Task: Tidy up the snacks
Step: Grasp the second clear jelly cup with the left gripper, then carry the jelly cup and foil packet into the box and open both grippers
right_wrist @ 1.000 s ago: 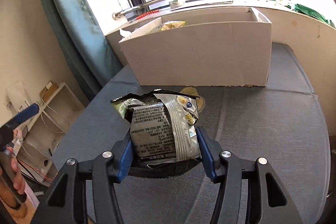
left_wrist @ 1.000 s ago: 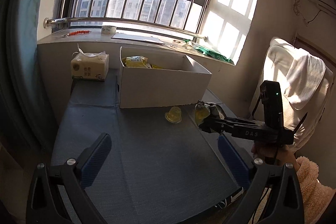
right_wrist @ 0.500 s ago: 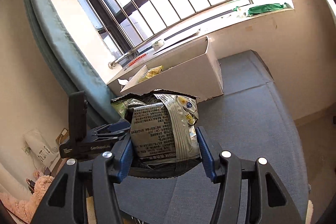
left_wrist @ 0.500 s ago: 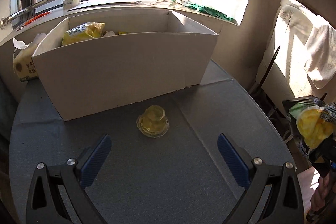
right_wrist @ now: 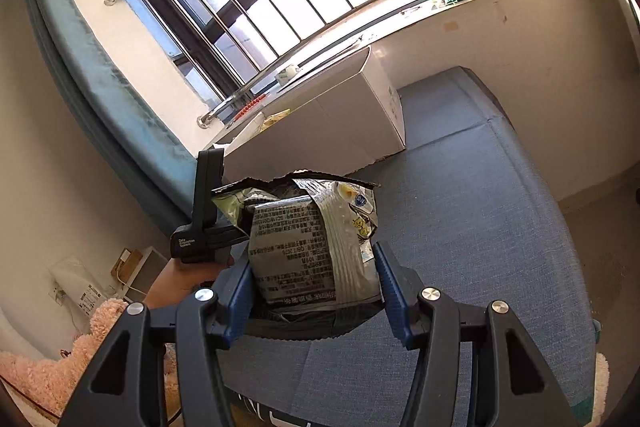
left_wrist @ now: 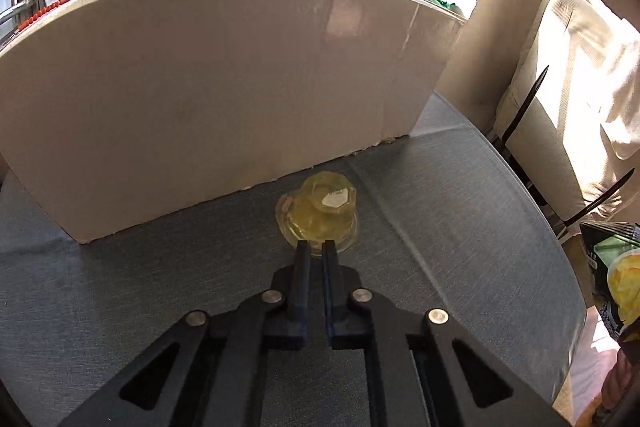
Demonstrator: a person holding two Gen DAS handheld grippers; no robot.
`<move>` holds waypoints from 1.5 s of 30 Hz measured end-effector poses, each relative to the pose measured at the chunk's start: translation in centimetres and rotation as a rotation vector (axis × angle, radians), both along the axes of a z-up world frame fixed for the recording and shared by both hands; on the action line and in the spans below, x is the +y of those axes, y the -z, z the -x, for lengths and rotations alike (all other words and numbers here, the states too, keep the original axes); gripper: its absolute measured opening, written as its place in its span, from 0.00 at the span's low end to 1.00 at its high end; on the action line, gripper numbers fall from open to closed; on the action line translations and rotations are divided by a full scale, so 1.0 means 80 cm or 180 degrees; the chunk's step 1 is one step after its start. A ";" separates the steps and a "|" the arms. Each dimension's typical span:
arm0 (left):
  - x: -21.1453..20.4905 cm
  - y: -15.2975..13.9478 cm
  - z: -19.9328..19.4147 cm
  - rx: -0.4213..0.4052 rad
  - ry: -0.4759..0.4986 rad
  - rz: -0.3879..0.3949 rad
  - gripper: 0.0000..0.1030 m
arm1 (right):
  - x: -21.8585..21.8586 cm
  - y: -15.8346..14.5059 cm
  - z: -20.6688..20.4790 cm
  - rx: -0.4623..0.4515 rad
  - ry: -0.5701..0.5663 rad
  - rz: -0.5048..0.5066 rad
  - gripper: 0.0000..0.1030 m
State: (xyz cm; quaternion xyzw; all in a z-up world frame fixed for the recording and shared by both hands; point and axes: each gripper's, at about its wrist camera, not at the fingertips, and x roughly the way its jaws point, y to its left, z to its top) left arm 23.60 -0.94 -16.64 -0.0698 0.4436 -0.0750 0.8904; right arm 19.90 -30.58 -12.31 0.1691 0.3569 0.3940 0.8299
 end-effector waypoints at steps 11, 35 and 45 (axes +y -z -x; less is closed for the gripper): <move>-0.006 -0.019 -0.012 -0.0170 -0.0047 -0.0021 0.93 | 0.017 0.005 0.002 0.0043 -0.0059 0.0038 0.59; 0.034 -0.130 0.075 -0.1053 0.0004 0.0266 0.36 | 0.042 -0.026 -0.031 -0.0055 -0.0099 -0.0050 0.59; 0.097 -0.224 0.024 -0.1347 -0.0324 0.0266 0.36 | 0.142 -0.143 -0.159 -0.0473 -0.0128 -0.0006 0.58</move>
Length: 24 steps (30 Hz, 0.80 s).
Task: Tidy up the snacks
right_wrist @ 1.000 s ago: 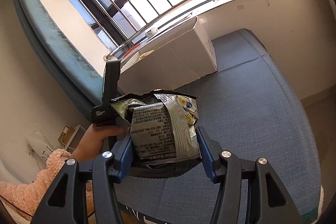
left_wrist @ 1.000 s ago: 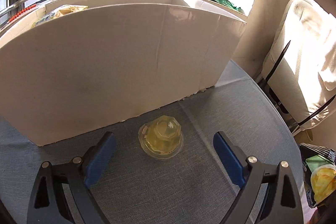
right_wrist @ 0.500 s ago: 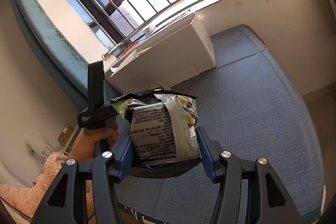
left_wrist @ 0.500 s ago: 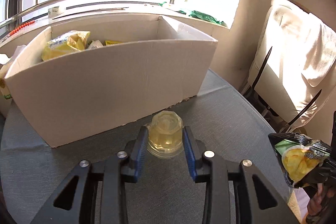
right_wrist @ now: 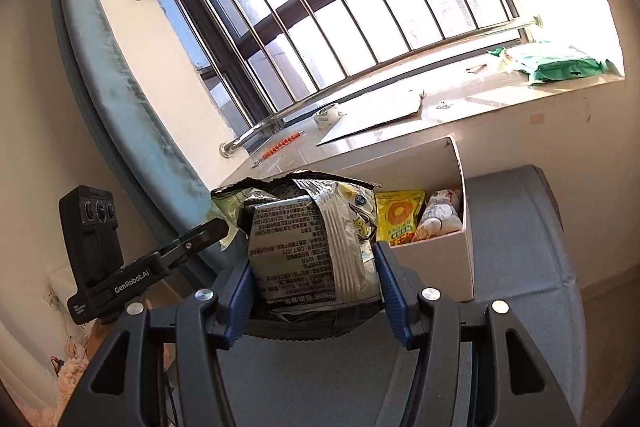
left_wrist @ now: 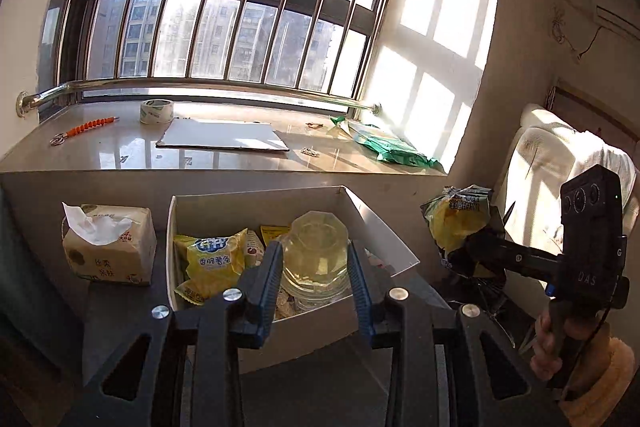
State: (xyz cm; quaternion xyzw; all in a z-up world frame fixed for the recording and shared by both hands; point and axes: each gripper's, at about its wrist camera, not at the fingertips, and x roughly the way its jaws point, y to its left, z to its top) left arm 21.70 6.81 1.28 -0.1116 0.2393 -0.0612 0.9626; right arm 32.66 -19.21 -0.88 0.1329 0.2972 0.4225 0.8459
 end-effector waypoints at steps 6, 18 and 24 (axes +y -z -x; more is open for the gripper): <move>0.020 0.006 -0.057 0.0162 -0.0173 -0.0171 0.35 | 0.063 0.006 -0.093 0.0231 0.0071 0.0397 0.59; 0.034 0.026 -0.053 0.0182 -0.0515 -0.0361 1.00 | 0.075 0.023 -0.119 0.0104 0.0657 0.1080 1.00; 0.008 -0.010 0.005 -0.0314 -0.1123 -0.0895 1.00 | 0.054 -0.014 -0.074 -0.0322 0.0995 0.1018 1.00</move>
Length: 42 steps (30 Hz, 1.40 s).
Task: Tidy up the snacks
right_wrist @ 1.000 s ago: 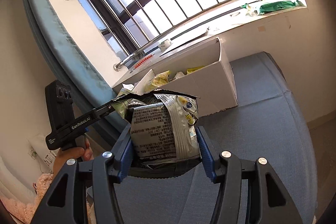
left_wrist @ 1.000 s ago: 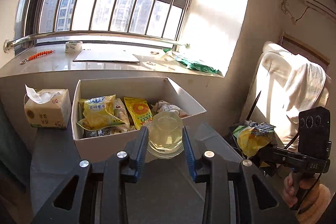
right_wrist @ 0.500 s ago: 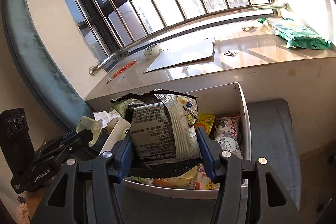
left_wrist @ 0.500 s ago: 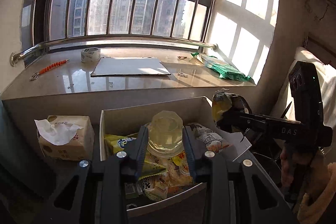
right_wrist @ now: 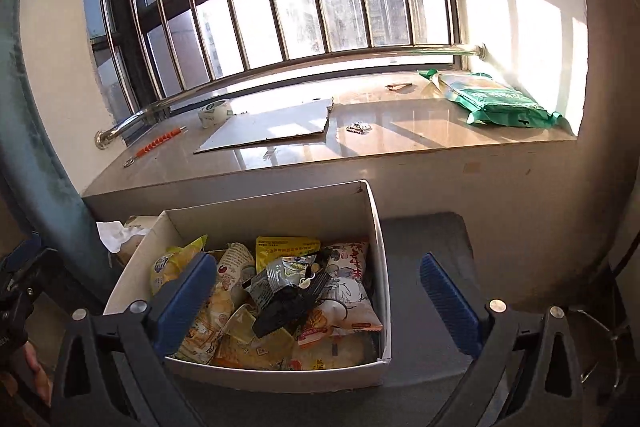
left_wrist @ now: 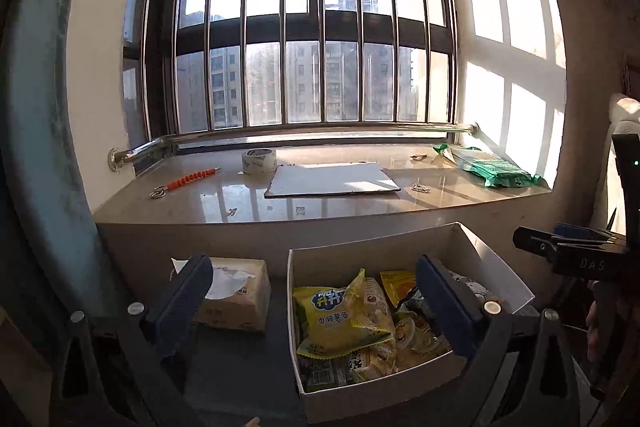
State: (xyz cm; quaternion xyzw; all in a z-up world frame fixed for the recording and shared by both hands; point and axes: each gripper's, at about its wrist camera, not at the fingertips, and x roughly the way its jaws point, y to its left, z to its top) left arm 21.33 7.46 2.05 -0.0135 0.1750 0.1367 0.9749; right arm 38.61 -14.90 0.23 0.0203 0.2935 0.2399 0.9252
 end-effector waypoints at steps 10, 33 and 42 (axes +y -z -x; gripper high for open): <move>-0.042 -0.055 0.101 -0.0044 0.0413 0.0197 1.00 | -0.021 -0.076 0.118 -0.0400 -0.0391 -0.0081 1.00; -0.107 -0.008 0.282 0.0103 0.0634 0.0459 1.00 | -0.113 -0.037 0.344 -0.0397 -0.0325 -0.0154 1.00; -0.101 0.001 0.277 0.0200 0.0486 0.0406 1.00 | -0.113 -0.027 0.345 -0.0335 -0.0409 -0.0153 1.00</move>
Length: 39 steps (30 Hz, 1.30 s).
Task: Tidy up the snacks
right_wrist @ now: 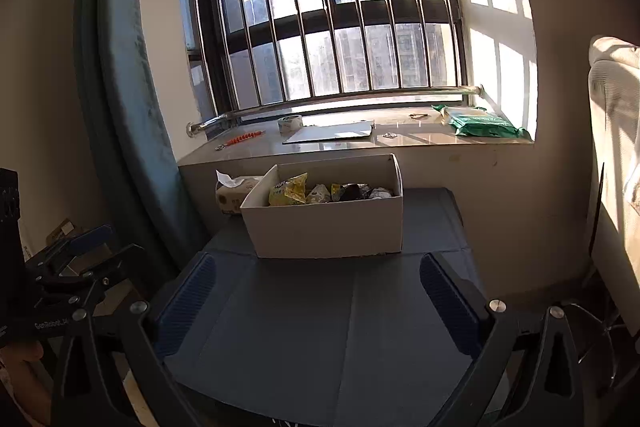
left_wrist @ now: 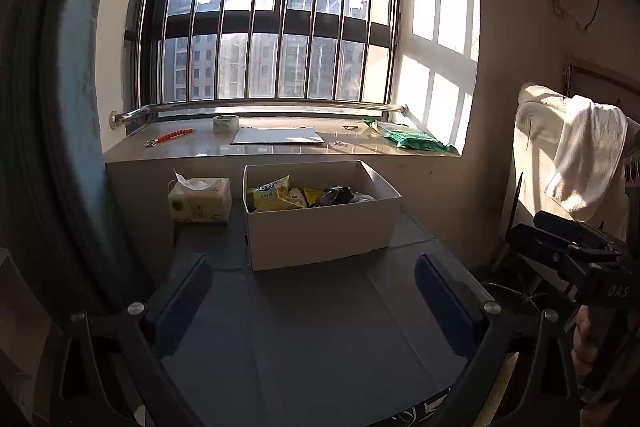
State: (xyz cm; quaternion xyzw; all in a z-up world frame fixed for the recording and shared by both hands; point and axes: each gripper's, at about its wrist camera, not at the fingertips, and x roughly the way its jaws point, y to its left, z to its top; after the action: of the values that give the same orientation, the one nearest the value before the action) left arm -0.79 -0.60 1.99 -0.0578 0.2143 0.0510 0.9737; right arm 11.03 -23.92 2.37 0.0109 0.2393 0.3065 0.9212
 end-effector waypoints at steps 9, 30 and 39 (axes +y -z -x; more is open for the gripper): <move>0.006 0.001 -0.005 0.0027 -0.0060 0.0039 1.00 | 0.000 0.004 -0.001 0.0040 -0.0063 -0.0011 1.00; 0.002 0.002 -0.005 0.0056 -0.0068 -0.0006 1.00 | 0.005 0.004 0.002 0.0031 -0.0121 0.0030 1.00; 0.002 0.003 -0.007 0.0073 -0.0055 0.0000 1.00 | 0.005 0.006 0.003 0.0058 -0.0143 0.0010 1.00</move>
State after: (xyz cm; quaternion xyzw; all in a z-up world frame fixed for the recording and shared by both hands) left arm -0.25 -0.44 1.73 -0.0590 0.2249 0.0600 0.9707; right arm 10.77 -23.51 1.91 0.0069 0.2483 0.3266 0.9119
